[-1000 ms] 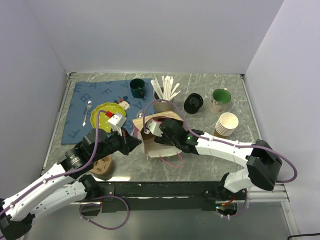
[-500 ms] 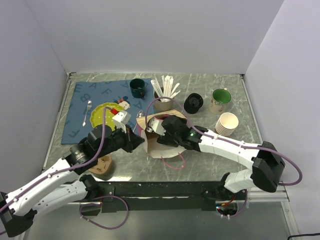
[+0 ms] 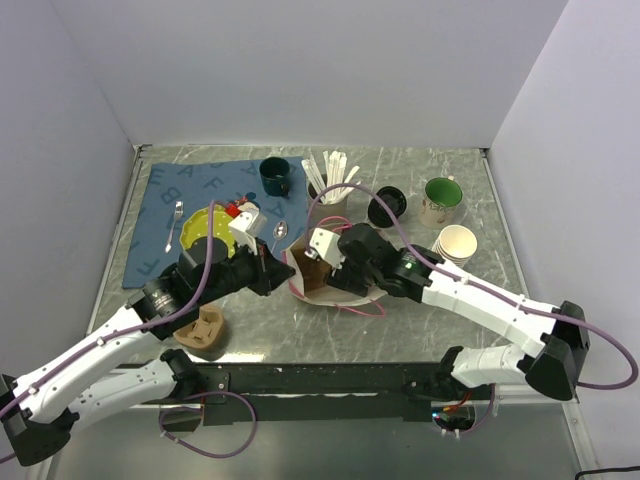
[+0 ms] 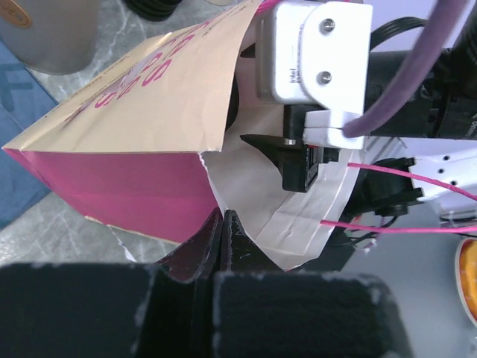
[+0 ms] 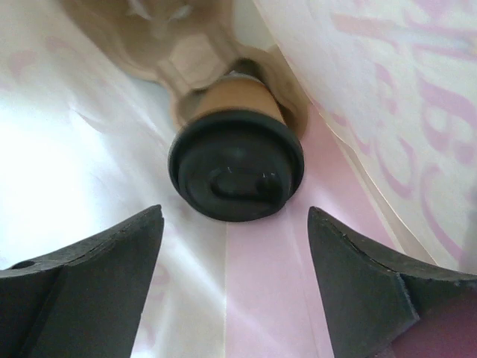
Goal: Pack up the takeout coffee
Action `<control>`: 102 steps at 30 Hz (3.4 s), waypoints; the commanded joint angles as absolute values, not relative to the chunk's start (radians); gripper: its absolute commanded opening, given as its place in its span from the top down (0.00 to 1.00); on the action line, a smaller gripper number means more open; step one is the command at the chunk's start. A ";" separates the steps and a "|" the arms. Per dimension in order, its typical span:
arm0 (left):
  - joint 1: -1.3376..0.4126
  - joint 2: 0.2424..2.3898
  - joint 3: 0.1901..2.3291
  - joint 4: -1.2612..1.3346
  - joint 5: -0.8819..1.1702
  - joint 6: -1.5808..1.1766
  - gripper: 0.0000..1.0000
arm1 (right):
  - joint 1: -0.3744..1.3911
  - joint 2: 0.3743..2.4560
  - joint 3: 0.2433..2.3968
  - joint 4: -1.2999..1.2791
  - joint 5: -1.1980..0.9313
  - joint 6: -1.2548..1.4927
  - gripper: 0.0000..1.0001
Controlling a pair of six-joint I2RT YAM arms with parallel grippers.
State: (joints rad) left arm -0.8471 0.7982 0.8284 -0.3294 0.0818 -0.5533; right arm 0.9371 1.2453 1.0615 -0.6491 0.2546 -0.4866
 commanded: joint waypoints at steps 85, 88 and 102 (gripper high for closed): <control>-0.827 1.036 1.353 -0.683 0.058 -0.597 0.36 | 1.028 1.126 1.459 -0.862 0.014 -0.025 0.49; -0.827 1.017 1.333 -0.660 0.086 -0.621 0.37 | 1.026 1.118 1.456 -0.890 0.006 -0.011 0.49; -0.827 1.034 1.325 -0.658 0.097 -0.638 0.37 | 1.028 1.081 1.336 -0.882 0.023 -0.002 0.47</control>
